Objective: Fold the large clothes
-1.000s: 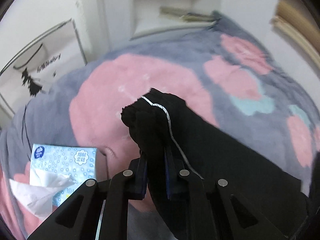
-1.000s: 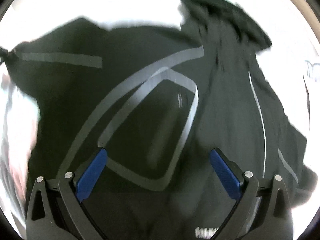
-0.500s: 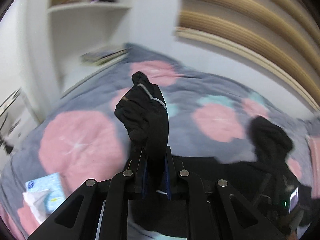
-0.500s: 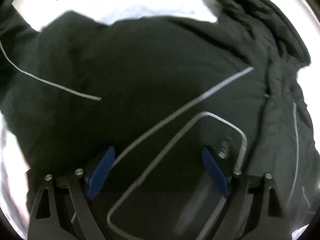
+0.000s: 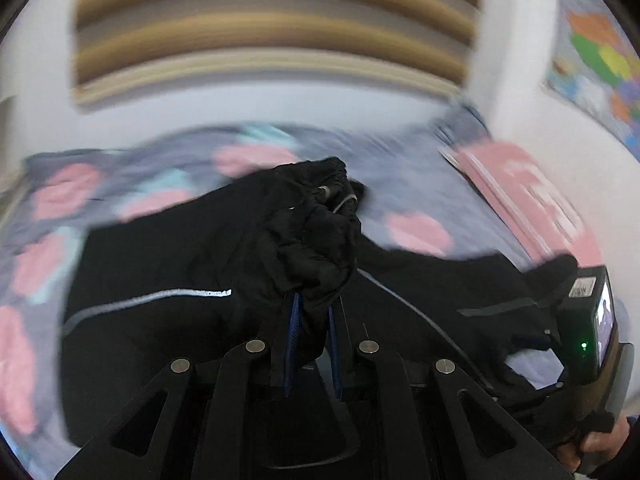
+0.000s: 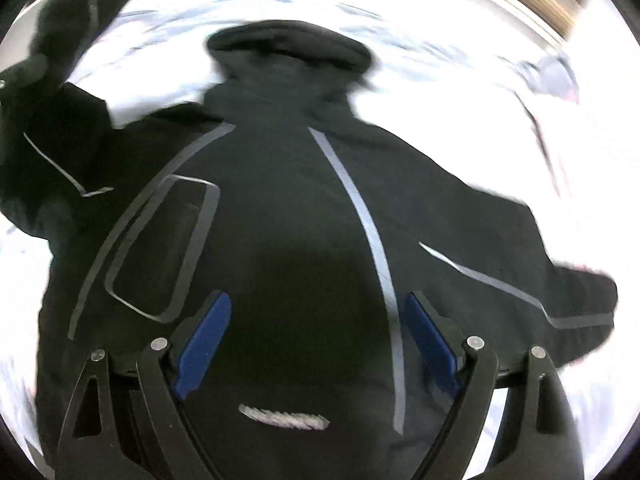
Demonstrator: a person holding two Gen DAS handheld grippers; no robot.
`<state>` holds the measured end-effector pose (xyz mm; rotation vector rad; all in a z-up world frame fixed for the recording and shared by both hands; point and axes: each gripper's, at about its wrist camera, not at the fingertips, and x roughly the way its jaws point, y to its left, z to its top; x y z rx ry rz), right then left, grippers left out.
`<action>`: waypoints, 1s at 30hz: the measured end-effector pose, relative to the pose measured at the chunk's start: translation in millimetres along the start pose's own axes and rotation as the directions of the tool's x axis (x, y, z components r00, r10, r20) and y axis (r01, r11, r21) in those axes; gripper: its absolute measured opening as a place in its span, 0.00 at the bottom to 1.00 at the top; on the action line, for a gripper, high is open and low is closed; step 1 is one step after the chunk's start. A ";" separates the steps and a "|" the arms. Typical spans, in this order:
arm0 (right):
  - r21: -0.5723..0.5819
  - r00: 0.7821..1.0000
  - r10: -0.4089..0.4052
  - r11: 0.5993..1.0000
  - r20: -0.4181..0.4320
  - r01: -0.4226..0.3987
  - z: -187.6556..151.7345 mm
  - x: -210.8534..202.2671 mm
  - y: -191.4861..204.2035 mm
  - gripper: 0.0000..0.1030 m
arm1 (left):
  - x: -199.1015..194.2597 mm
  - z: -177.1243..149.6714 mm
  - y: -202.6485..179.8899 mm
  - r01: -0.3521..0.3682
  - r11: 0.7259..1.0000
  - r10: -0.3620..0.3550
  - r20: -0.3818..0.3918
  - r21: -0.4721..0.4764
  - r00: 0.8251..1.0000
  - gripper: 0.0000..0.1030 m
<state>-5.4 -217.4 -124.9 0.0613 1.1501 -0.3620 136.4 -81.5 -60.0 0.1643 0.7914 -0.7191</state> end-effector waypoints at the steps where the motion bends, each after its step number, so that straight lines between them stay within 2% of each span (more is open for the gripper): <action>1: 0.028 1.000 -0.002 1.000 -0.019 0.003 -2.8 4.0 -11.0 0.87 | 12.6 -3.0 -19.2 0.035 0.999 -0.035 -0.021 0.019 0.999 0.16; 3: 0.070 0.999 -0.009 0.997 -0.051 0.012 -9.8 11.4 -30.8 0.87 | 43.2 -8.8 -47.2 0.106 0.994 -0.103 -0.087 0.034 0.991 0.17; 5: 0.095 0.998 -0.008 0.995 -0.067 0.015 -20.0 11.3 -42.5 0.87 | 78.9 -19.4 -64.4 0.176 0.984 -0.171 -0.178 0.014 0.969 0.17; 8: 0.112 0.997 -0.005 0.994 -0.078 0.013 -28.9 13.5 -54.7 0.87 | 135.5 -44.8 -73.2 0.253 0.962 -0.271 -0.331 -0.100 0.904 0.18; 9: 0.115 0.997 0.004 0.993 -0.083 0.006 -29.9 14.9 -57.6 0.87 | 150.6 -55.7 -67.5 0.287 0.942 -0.333 -0.374 -0.174 0.866 0.19; 10: 0.120 0.996 0.015 0.993 -0.090 -0.004 -30.2 17.4 -60.1 0.87 | 167.3 -65.3 -61.2 0.326 0.903 -0.420 -0.415 -0.280 0.807 0.19; 11: 0.123 0.995 0.022 0.992 -0.095 -0.010 -31.6 18.0 -61.5 0.87 | 181.2 -72.1 -56.1 0.349 0.851 -0.506 -0.437 -0.392 0.744 0.19; 12: 0.126 0.995 0.026 0.992 -0.094 -0.014 -37.7 17.5 -66.8 0.87 | 187.8 -79.3 -49.5 0.368 0.798 -0.577 -0.430 -0.478 0.694 0.19; 13: 0.128 0.995 0.032 0.992 -0.092 -0.020 -37.6 18.9 -69.2 0.87 | 189.4 -85.0 -43.9 0.390 0.741 -0.641 -0.401 -0.547 0.655 0.20; 14: 0.131 0.995 0.042 0.991 -0.089 -0.030 -36.9 19.6 -68.9 0.87 | 185.0 -86.6 -41.3 0.398 0.726 -0.654 -0.385 -0.561 0.651 0.20; 16: 0.145 0.994 0.075 0.988 -0.083 -0.063 -33.3 19.0 -68.9 0.87 | 165.4 -84.1 -43.0 0.421 0.716 -0.659 -0.342 -0.556 0.669 0.24; 17: 0.152 0.992 0.102 0.984 -0.076 -0.089 -28.4 20.3 -68.8 0.87 | 151.1 -79.2 -37.7 0.442 0.699 -0.672 -0.305 -0.562 0.675 0.27; 18: 0.156 0.990 0.124 0.981 -0.073 -0.112 -22.4 23.7 -66.9 0.87 | 141.2 -74.1 -32.2 0.450 0.696 -0.670 -0.280 -0.560 0.687 0.38; 19: 0.161 0.986 0.147 0.978 -0.073 -0.134 -15.9 28.0 -64.4 0.87 | 124.3 -67.8 -25.3 0.454 0.707 -0.650 -0.245 -0.543 0.719 0.48; 21: 0.178 0.979 0.191 0.968 -0.076 -0.175 -3.0 38.4 -57.8 0.87 | 97.5 -58.9 -10.4 0.442 0.736 -0.598 -0.187 -0.512 0.779 0.53; 23: 0.217 0.963 0.258 0.947 -0.079 -0.236 14.3 59.2 -52.0 0.87 | 79.5 -53.8 5.9 0.410 0.758 -0.550 -0.158 -0.508 0.820 0.53; 24: 0.236 0.957 0.278 0.939 -0.084 -0.252 22.5 70.2 -49.5 0.87 | 69.3 -52.2 17.9 0.366 0.783 -0.497 -0.153 -0.503 0.854 0.53; 25: 0.255 0.952 0.292 0.931 -0.088 -0.262 28.7 79.3 -47.8 0.87 | 64.1 -52.5 25.4 0.336 0.799 -0.463 -0.153 -0.499 0.873 0.53; 26: 0.284 0.947 0.308 0.920 -0.093 -0.272 36.4 91.7 -46.7 0.87 | 56.3 -52.5 36.8 0.280 0.826 -0.400 -0.157 -0.489 0.903 0.54; 27: 0.311 0.941 0.322 0.909 -0.102 -0.278 42.8 104.2 -46.0 0.87 | 51.3 -53.3 46.3 0.239 0.839 -0.356 -0.161 -0.488 0.921 0.53; 28: 0.329 0.936 0.332 0.902 -0.114 -0.280 46.9 113.2 -45.5 0.85 | 49.0 -54.2 55.5 0.213 0.842 -0.331 -0.164 -0.495 0.929 0.53; 29: 0.353 0.923 0.359 0.888 -0.138 -0.293 52.0 127.0 -42.6 0.80 | 47.1 -56.2 64.8 0.187 0.840 -0.309 -0.166 -0.510 0.936 0.53; 30: 0.351 0.912 0.383 0.882 -0.149 -0.314 55.0 132.8 -38.2 0.54 | 45.8 -58.7 74.3 0.163 0.832 -0.289 -0.164 -0.530 0.943 0.53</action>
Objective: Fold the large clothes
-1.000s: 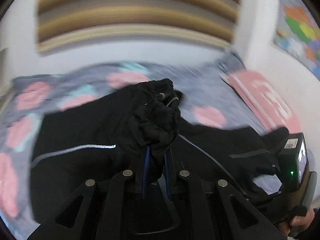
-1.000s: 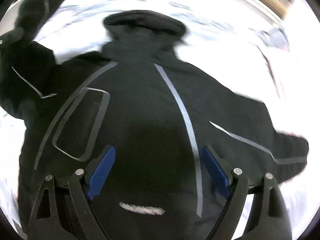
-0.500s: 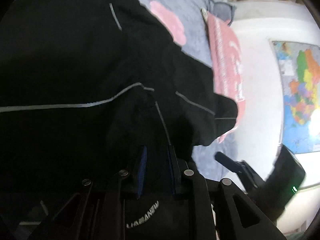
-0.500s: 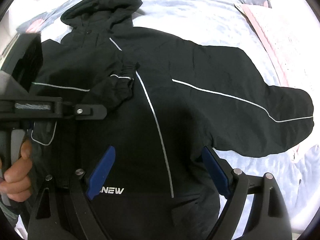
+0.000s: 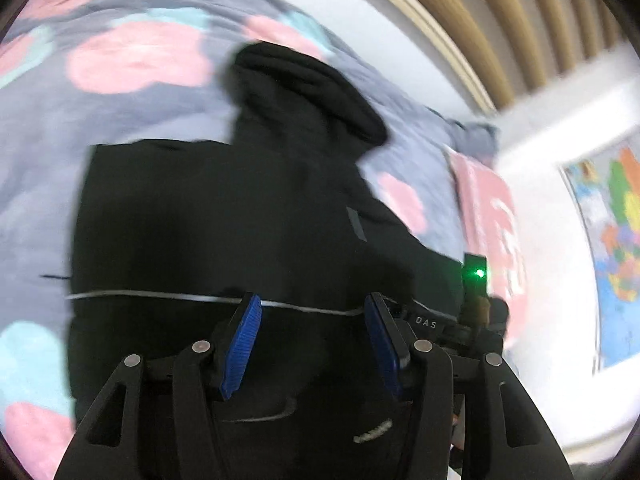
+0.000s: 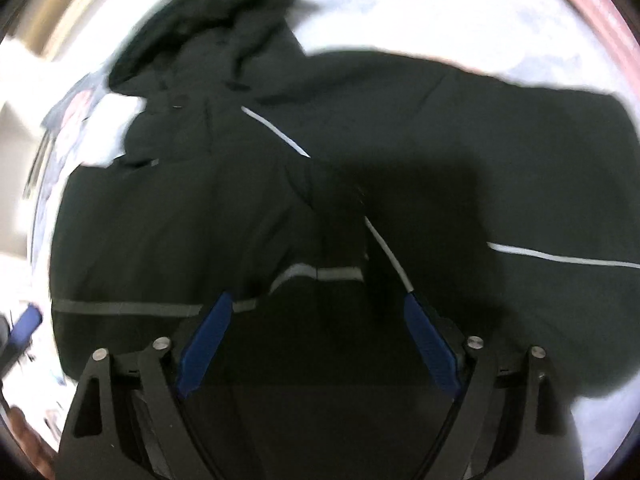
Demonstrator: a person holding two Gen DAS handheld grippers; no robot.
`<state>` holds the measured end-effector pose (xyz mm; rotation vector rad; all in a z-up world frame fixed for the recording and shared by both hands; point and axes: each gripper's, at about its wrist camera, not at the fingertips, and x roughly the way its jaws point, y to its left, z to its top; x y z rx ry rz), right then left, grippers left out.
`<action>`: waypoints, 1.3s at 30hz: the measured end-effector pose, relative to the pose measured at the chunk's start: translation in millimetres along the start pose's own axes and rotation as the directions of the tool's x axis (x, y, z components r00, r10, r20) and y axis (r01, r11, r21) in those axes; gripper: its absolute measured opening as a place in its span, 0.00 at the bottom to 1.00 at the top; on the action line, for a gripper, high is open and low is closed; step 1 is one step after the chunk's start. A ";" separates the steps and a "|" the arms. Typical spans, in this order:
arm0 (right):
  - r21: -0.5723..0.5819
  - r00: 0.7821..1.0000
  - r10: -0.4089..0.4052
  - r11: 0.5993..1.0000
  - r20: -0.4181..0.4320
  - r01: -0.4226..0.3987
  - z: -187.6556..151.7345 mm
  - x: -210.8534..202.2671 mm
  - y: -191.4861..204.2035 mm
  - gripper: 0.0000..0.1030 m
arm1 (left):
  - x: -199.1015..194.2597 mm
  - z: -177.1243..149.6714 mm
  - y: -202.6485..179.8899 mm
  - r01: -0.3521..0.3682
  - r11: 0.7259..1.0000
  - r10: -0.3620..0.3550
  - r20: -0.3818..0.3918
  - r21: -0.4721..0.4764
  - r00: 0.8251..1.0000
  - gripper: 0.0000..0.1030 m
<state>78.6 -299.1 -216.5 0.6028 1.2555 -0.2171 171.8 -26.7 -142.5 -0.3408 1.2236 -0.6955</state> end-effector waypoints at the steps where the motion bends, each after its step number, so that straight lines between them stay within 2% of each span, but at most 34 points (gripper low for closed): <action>1: -0.023 1.000 -0.012 1.000 -0.001 0.012 1.9 0.4 5.2 0.44 | -2.9 2.6 7.2 -0.018 1.000 0.018 0.012 -0.018 1.000 0.53; 3: -0.114 0.998 -0.023 0.993 0.061 0.030 0.1 -16.5 22.5 0.39 | -9.7 5.9 16.9 -0.089 0.996 0.089 0.038 -0.018 0.995 0.53; 5: -0.167 0.988 -0.065 0.982 0.139 0.088 -3.5 -44.6 32.9 0.37 | -8.2 14.7 23.3 -0.155 0.988 0.154 0.049 -0.001 0.987 0.53; 8: -0.159 0.955 -0.124 0.972 0.268 0.171 -6.1 -95.7 24.2 0.37 | -8.0 34.9 39.8 -0.196 0.980 0.194 0.041 0.040 0.980 0.53; 10: -0.108 0.942 -0.133 0.979 0.309 0.174 -4.8 -121.0 1.8 0.37 | 7.0 38.6 38.6 -0.212 0.974 0.211 0.024 0.085 0.977 0.53; 11: -0.092 0.941 -0.137 0.981 0.308 0.173 -1.6 -125.4 -6.8 0.37 | 17.8 38.4 39.3 -0.217 0.971 0.217 0.007 0.100 0.976 0.53; 13: -0.059 0.942 -0.195 0.974 0.274 0.219 0.8 -116.5 -30.2 0.37 | 41.6 38.7 47.0 -0.242 0.963 0.247 -0.027 0.119 0.969 0.53; 16: -0.033 0.960 -0.220 0.973 0.175 0.229 0.7 -74.5 -54.5 0.37 | 88.9 31.3 66.4 -0.362 0.923 0.373 -0.077 0.130 0.925 0.53; 19: -0.040 0.959 -0.262 0.963 0.106 0.268 -7.5 -33.6 -66.8 0.39 | 103.3 24.1 75.7 -0.382 0.915 0.393 -0.071 0.127 0.917 0.53; 22: -0.029 0.961 -0.254 0.966 0.107 0.258 -10.6 -17.9 -75.5 0.41 | 107.2 26.3 75.0 -0.397 0.905 0.411 -0.079 0.153 0.908 0.54; 27: 0.017 0.976 -0.205 0.979 0.074 0.204 -4.3 -30.1 -85.2 0.46 | 93.4 28.0 66.6 -0.392 0.901 0.410 -0.068 0.188 0.910 0.54; 29: 0.014 0.976 -0.185 0.983 0.112 0.184 -5.0 -51.9 -80.9 0.49 | 74.0 26.6 54.5 -0.352 0.915 0.367 -0.047 0.199 0.929 0.54; 30: -0.003 0.972 -0.183 0.983 0.144 0.185 -6.1 -65.1 -75.2 0.53 | 60.6 23.7 46.1 -0.329 0.921 0.342 -0.025 0.209 0.939 0.54; 31: -0.021 0.968 -0.183 0.982 0.174 0.189 -7.3 -75.6 -69.6 0.58 | 52.1 21.2 39.7 -0.318 0.923 0.328 -0.012 0.219 0.945 0.54; 33: -0.071 0.957 -0.173 0.978 0.232 0.194 -10.4 -94.5 -54.0 0.59 | 39.0 15.4 29.5 -0.293 0.928 0.301 0.001 0.232 0.954 0.54; 37: -0.154 0.966 -0.149 0.971 0.212 0.183 -16.8 -78.6 -23.0 0.59 | 44.3 2.3 28.1 -0.281 0.935 0.291 -0.015 0.214 0.957 0.54; 39: -0.164 0.965 -0.203 0.959 0.164 0.230 -18.3 -49.0 -18.8 0.59 | 64.3 -5.5 40.4 -0.318 0.930 0.334 -0.064 0.187 0.940 0.54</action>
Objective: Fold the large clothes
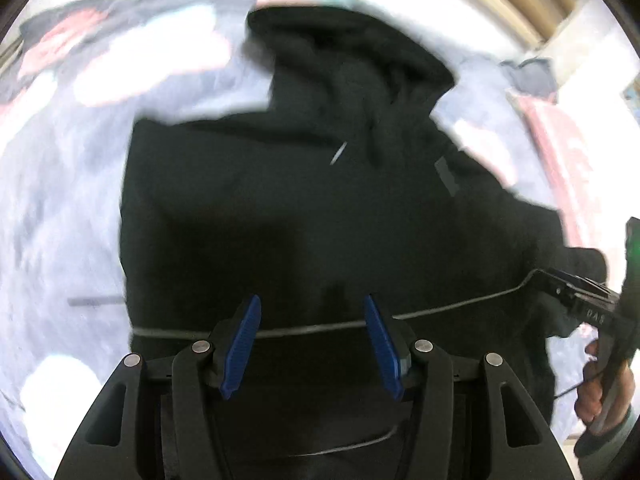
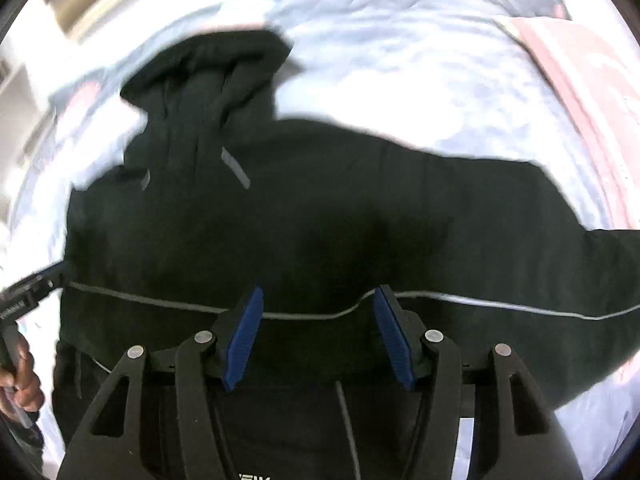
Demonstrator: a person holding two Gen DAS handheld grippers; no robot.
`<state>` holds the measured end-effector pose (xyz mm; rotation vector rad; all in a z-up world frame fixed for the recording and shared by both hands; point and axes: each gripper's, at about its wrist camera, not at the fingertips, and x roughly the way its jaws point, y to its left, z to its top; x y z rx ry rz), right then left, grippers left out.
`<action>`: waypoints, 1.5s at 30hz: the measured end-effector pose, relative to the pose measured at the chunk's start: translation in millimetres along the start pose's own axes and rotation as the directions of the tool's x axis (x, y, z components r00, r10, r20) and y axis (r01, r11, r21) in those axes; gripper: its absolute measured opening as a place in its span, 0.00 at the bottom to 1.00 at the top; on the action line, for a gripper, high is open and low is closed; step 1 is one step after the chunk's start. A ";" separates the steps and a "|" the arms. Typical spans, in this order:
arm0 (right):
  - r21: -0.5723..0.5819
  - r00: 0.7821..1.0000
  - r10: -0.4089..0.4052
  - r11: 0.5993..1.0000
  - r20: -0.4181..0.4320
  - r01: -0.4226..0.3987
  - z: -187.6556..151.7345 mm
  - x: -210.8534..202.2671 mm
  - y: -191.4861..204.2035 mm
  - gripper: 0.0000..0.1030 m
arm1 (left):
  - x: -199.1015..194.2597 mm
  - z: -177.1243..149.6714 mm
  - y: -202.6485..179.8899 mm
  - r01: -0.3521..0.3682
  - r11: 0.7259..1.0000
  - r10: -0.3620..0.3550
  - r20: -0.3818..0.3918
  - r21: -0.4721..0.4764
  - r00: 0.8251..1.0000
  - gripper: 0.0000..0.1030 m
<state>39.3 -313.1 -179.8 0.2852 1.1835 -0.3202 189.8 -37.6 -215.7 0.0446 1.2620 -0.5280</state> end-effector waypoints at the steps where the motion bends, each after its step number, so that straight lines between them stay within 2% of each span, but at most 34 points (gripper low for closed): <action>1: 0.002 0.999 -0.014 1.000 -0.033 0.014 -7.5 12.3 1.4 0.59 | 10.6 -1.1 0.9 -0.009 1.000 0.009 -0.023 -0.013 1.000 0.54; 2: 0.002 0.998 -0.021 1.000 -0.051 0.022 -15.4 19.4 -5.9 0.59 | 27.1 -6.1 5.7 -0.022 0.999 0.021 -0.055 -0.030 0.998 0.53; 3: -0.008 0.996 -0.034 0.999 -0.078 0.033 -20.9 33.6 -4.8 0.58 | 35.1 -8.7 7.1 -0.025 0.999 0.024 -0.052 -0.032 0.998 0.53; 5: -0.026 0.997 -0.044 0.999 -0.069 0.042 -28.7 43.9 -3.0 0.58 | 39.3 -9.4 4.6 -0.046 0.999 0.045 -0.021 -0.024 0.999 0.55; 9: -0.031 0.997 -0.053 0.998 -0.056 0.052 -29.0 47.0 1.0 0.59 | 47.4 -3.4 -14.2 -0.118 0.992 0.119 -0.026 0.035 0.993 0.70; 10: -0.030 0.997 -0.051 0.998 -0.056 0.049 -29.6 47.0 1.4 0.59 | 47.8 -3.6 -18.1 -0.140 0.989 0.141 -0.020 0.048 0.990 0.70; 14: -0.023 0.997 -0.040 0.999 -0.069 0.038 -31.7 32.2 -3.0 0.58 | 40.2 -2.2 -28.0 -0.172 0.984 0.173 -0.030 0.048 0.984 0.70; 18: 0.047 0.997 0.055 0.998 -0.056 -0.052 -36.4 -3.8 -30.0 0.58 | 20.6 -4.1 -41.3 -0.139 0.988 0.143 -0.061 0.064 0.988 0.70; 20: 0.088 0.998 0.048 0.995 -0.036 -0.044 -44.1 -21.3 -49.5 0.58 | 11.8 -7.6 -50.1 -0.132 0.988 0.136 -0.042 0.081 0.990 0.70; 24: 0.224 1.000 0.030 0.974 0.002 -0.030 -62.8 -52.9 -111.2 0.58 | -3.3 -2.4 -84.5 -0.091 0.987 0.094 -0.016 0.135 0.995 0.70; 27: 0.354 0.999 -0.033 0.935 0.034 0.019 -82.5 -76.5 -179.6 0.60 | -5.3 -1.5 -117.5 -0.053 0.982 0.058 -0.023 0.182 0.998 0.70; 34: 0.580 0.972 -0.212 0.806 0.097 0.118 -104.8 -132.9 -337.3 0.72 | 6.9 0.8 -187.4 -0.011 0.948 0.029 -0.051 0.319 0.998 0.70; 36: 0.633 0.963 -0.248 0.763 0.102 0.129 -106.9 -139.1 -376.2 0.80 | 14.2 -0.4 -200.9 -0.011 0.936 0.033 -0.057 0.353 0.998 0.70; 40: 0.714 0.969 -0.233 0.693 0.084 0.105 -109.0 -129.4 -435.5 0.81 | 32.8 1.9 -218.8 0.019 0.933 0.015 -0.090 0.360 0.996 0.70; 45: 0.743 0.991 -0.116 0.669 0.061 0.033 -98.0 -85.9 -463.3 0.81 | 52.6 2.1 -237.1 0.025 0.922 0.023 -0.118 0.386 0.993 0.70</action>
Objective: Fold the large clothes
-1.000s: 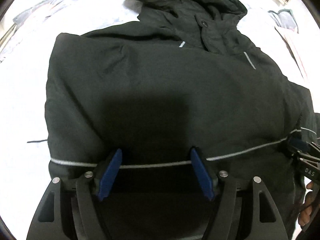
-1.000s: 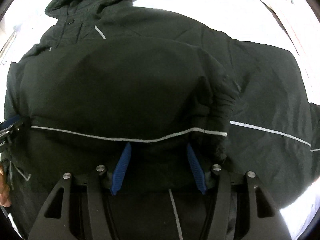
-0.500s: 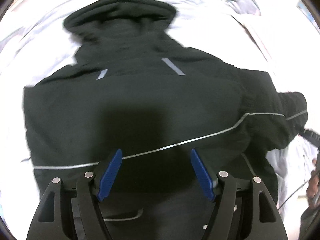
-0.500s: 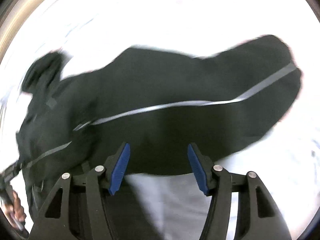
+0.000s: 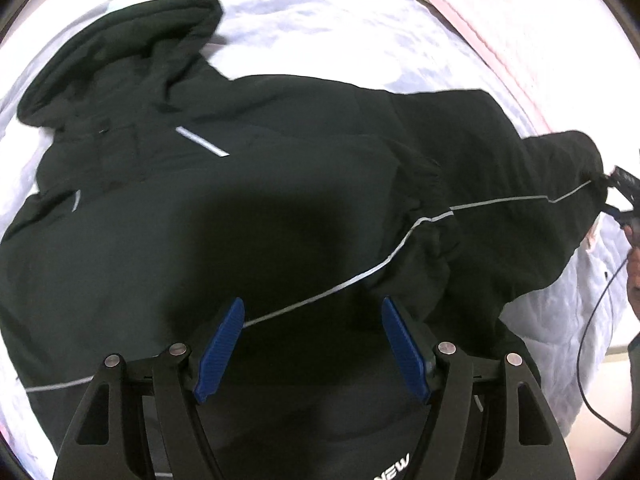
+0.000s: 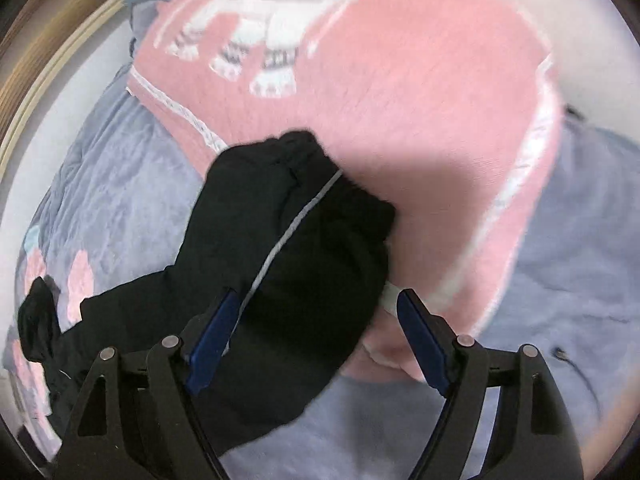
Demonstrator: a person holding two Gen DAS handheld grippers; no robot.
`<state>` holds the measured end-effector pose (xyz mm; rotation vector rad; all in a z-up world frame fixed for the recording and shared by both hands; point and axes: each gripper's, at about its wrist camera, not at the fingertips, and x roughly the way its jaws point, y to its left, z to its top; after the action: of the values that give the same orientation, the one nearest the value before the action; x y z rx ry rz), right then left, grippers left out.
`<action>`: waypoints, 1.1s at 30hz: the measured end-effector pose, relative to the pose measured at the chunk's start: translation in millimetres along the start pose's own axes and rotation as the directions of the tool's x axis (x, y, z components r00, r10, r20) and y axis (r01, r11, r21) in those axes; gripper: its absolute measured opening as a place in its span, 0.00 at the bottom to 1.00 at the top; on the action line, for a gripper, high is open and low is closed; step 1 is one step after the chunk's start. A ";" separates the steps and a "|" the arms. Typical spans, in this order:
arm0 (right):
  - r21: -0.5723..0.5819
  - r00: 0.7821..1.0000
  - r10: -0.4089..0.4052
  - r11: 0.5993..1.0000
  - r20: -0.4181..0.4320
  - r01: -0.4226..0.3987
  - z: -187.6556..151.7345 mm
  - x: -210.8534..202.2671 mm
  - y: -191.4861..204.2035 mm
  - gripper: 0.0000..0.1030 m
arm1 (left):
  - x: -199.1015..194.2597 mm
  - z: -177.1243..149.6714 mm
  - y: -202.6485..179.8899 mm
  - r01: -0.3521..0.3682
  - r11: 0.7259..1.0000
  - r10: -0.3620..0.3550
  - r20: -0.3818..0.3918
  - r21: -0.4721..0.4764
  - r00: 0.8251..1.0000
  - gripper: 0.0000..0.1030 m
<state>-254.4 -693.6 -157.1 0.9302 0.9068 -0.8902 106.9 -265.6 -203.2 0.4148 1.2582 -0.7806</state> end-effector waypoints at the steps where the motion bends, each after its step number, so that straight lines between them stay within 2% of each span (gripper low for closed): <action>1: 0.006 0.999 0.032 0.999 -0.014 -0.032 0.6 7.8 3.1 0.68 | 2.7 2.6 -2.6 -0.002 1.000 0.002 -0.001 0.006 1.000 0.70; 2: 0.000 0.999 0.046 0.999 -0.011 -0.046 0.4 10.6 7.8 0.59 | 4.8 4.6 -4.8 -0.002 1.000 0.002 0.000 0.013 1.000 0.70; 3: -0.021 0.999 0.034 0.999 0.004 -0.034 -5.3 14.5 18.9 0.45 | 6.3 6.1 -6.2 -0.006 1.000 0.006 0.002 0.019 1.000 0.70; 4: -0.068 0.999 0.019 0.998 0.043 -0.016 -8.4 3.2 30.4 0.25 | 6.8 5.4 -7.2 -0.011 1.000 0.011 0.004 0.022 1.000 0.70; 5: -0.097 0.997 0.025 0.995 0.076 -0.017 -12.9 -9.9 36.3 0.17 | 8.8 6.2 -7.0 -0.016 1.000 0.016 0.004 0.023 1.000 0.70; 6: -0.122 0.992 0.028 0.992 0.124 -0.013 -18.2 -27.4 43.5 0.14 | 10.9 6.8 -5.2 -0.018 1.000 0.018 0.001 0.021 1.000 0.70; 9: -0.132 0.963 -0.025 0.989 0.269 0.063 -20.5 -76.4 44.1 0.12 | 19.9 6.5 2.5 -0.024 1.000 0.023 -0.014 -0.018 1.000 0.70; 11: -0.086 0.955 -0.025 0.995 0.295 0.053 -16.8 -87.9 32.2 0.12 | 33.0 6.1 9.4 -0.056 0.997 0.054 -0.047 -0.051 0.997 0.70; 13: -0.043 0.961 -0.058 0.996 0.271 0.072 -12.5 -74.5 20.4 0.11 | 52.5 5.1 15.4 -0.071 0.995 0.064 -0.094 -0.072 0.993 0.71; 16: -0.017 0.976 -0.141 0.989 0.167 0.146 -8.7 -25.6 15.3 0.11 | 50.9 6.6 11.7 -0.092 0.994 0.086 -0.089 -0.065 0.992 0.71; 19: -0.012 0.983 -0.154 0.988 0.097 0.156 -8.6 -0.7 6.5 0.11 | 40.3 1.6 13.0 -0.071 0.996 0.067 -0.079 -0.047 0.995 0.71; 24: -0.055 0.989 -0.044 0.997 0.142 0.053 -14.7 -26.6 19.4 0.11 | 3.4 -14.9 31.7 -0.033 0.996 0.031 -0.026 -0.085 0.999 0.71; 27: -0.132 0.983 0.015 0.991 0.184 0.009 -25.3 -53.9 48.6 0.10 | -26.6 -30.1 46.6 -0.027 0.995 0.030 0.029 -0.099 0.999 0.71; 30: -0.227 0.975 0.077 0.973 0.207 -0.029 -42.6 -76.2 97.0 0.10 | -47.8 -46.6 57.8 -0.030 0.991 0.038 0.061 -0.130 0.997 0.71; 33: -0.349 0.968 0.156 0.934 0.198 -0.079 -71.6 -95.5 166.7 0.10 | -68.7 -63.3 76.3 -0.024 0.983 0.039 0.083 -0.179 0.996 0.71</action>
<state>-153.6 -551.7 -48.8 0.5670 0.7697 -0.6906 111.4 -151.0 -165.9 0.2525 1.2258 -0.6461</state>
